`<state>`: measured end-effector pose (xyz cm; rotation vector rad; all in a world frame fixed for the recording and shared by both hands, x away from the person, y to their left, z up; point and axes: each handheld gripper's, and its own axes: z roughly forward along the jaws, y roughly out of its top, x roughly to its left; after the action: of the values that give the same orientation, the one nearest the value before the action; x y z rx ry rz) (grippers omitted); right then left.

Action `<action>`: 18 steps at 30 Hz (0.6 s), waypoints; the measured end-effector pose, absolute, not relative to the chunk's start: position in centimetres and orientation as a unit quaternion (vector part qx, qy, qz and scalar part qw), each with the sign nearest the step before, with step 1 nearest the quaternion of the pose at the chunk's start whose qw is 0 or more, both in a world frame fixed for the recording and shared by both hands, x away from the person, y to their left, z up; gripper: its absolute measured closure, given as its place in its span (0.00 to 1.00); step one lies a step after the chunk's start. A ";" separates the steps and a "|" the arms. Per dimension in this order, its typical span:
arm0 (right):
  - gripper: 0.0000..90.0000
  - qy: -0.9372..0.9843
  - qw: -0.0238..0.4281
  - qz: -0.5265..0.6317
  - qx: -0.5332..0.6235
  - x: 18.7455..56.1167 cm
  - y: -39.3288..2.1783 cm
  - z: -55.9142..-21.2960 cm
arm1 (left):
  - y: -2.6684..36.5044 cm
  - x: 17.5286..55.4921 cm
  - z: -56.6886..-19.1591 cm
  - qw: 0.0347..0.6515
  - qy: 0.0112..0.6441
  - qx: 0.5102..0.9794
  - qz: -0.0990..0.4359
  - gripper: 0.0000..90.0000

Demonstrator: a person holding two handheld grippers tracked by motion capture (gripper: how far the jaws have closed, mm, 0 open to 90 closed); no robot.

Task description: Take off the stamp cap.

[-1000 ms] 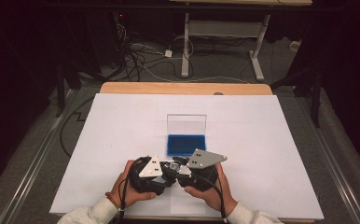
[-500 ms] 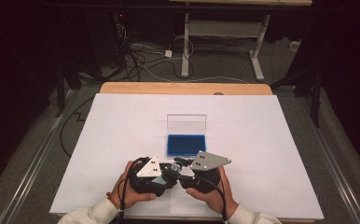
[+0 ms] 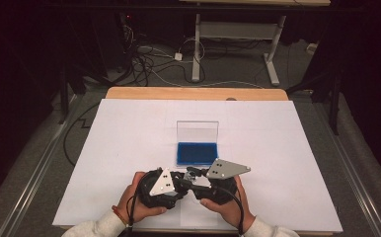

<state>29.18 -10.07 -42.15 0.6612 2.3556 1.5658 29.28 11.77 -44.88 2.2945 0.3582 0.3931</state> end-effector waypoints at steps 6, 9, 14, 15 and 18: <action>0.64 0.800 0.134 0.540 0.223 28.7 -10.0 -42.1 | 12.0 29.4 -45.0 0.411 0.151 0.890 0.124 0.41; 0.64 0.799 0.146 0.540 0.219 28.3 -10.0 -42.0 | 11.9 29.4 -45.1 0.416 0.150 0.889 0.119 0.41; 0.64 0.799 0.154 0.540 0.215 28.0 -10.1 -42.0 | 11.8 29.5 -45.2 0.421 0.149 0.889 0.102 0.41; 0.64 0.799 0.159 0.540 0.211 27.8 -10.0 -42.0 | 11.8 29.4 -45.2 0.421 0.147 0.889 0.105 0.41; 0.64 0.799 0.162 0.539 0.211 27.7 -10.0 -42.1 | 11.7 29.4 -45.3 0.423 0.151 0.888 0.097 0.41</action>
<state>27.72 -10.00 -42.09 0.6010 2.2815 1.5381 29.40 11.75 -45.31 2.2231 0.3787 0.2420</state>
